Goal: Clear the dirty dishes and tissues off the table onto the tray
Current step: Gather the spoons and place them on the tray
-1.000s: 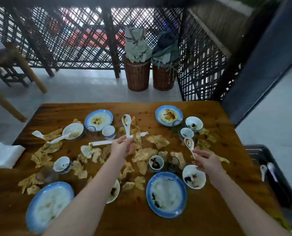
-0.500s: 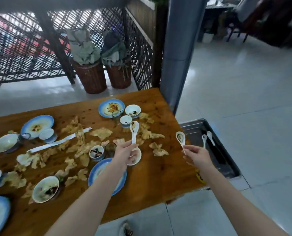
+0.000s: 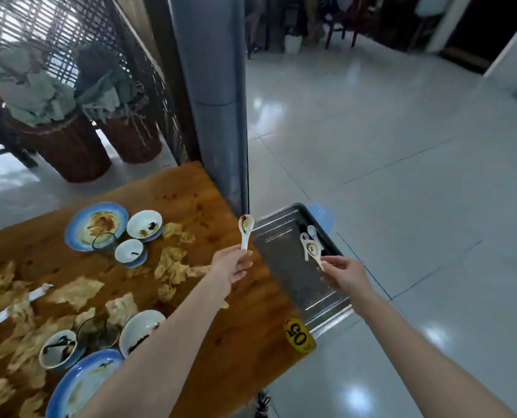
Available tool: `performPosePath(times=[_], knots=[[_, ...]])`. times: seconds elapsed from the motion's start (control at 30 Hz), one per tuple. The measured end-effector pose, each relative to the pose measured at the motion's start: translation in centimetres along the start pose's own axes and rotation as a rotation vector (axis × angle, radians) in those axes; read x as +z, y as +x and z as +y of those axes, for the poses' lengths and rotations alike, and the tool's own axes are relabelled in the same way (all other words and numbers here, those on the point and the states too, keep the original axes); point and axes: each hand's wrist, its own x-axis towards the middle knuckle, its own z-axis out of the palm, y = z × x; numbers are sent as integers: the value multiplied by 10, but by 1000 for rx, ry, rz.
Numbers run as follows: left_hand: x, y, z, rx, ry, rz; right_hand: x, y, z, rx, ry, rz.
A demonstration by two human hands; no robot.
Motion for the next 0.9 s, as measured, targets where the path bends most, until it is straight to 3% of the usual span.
performPosePath(times=[0.43,0.9], knots=[[106,78,-4,-165,103,-51,-75,120,20,159,-12,55],[222,177,-60,-340,99,130,-102,288,87,336,-201,-114]])
